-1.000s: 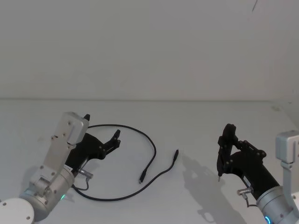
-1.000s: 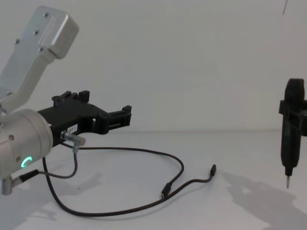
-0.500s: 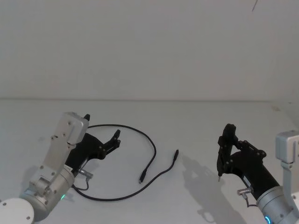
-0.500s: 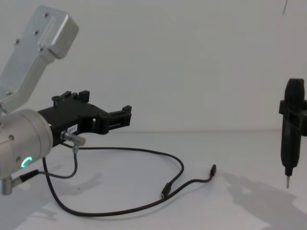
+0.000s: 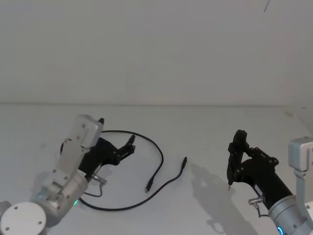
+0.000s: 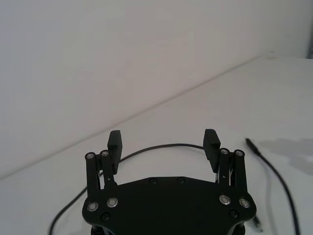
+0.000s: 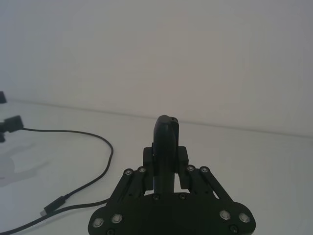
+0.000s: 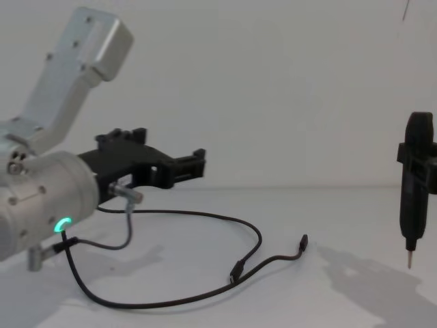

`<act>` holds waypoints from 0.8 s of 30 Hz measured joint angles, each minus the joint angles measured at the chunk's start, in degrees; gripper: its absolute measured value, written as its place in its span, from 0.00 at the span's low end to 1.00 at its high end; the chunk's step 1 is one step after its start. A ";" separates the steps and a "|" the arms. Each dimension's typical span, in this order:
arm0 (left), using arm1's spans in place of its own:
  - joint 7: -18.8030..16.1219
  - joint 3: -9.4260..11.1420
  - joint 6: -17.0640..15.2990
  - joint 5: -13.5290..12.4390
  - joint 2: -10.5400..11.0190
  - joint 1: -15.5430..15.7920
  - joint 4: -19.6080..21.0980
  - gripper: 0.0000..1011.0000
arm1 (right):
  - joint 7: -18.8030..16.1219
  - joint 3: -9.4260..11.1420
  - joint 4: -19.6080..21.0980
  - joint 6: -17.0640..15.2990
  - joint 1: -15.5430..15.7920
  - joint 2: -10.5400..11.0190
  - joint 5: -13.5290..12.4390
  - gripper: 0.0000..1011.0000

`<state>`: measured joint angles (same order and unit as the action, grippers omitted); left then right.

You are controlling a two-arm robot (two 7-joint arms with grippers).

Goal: Pick up the data cable with the one hand.

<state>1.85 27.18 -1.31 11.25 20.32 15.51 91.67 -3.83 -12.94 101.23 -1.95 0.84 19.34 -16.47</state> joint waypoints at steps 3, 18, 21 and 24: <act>1.14 0.93 -1.31 -0.01 -0.95 1.20 -0.83 0.99 | 0.00 0.00 0.00 0.00 0.00 0.00 0.00 0.28; 4.08 3.80 -12.58 0.34 -2.80 3.16 -0.64 0.99 | 0.00 0.00 0.00 0.00 0.00 0.00 0.00 0.28; 4.49 4.23 -15.74 0.38 -2.71 3.16 0.14 0.99 | 0.00 0.00 0.00 0.00 0.00 0.00 0.00 0.28; 5.06 4.58 -18.60 0.47 -2.41 3.12 0.93 0.99 | 0.00 0.00 0.00 0.00 0.00 0.00 0.00 0.28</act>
<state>6.92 31.76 -19.91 11.73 17.91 18.63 92.60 -3.83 -12.94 101.23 -1.95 0.84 19.33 -16.46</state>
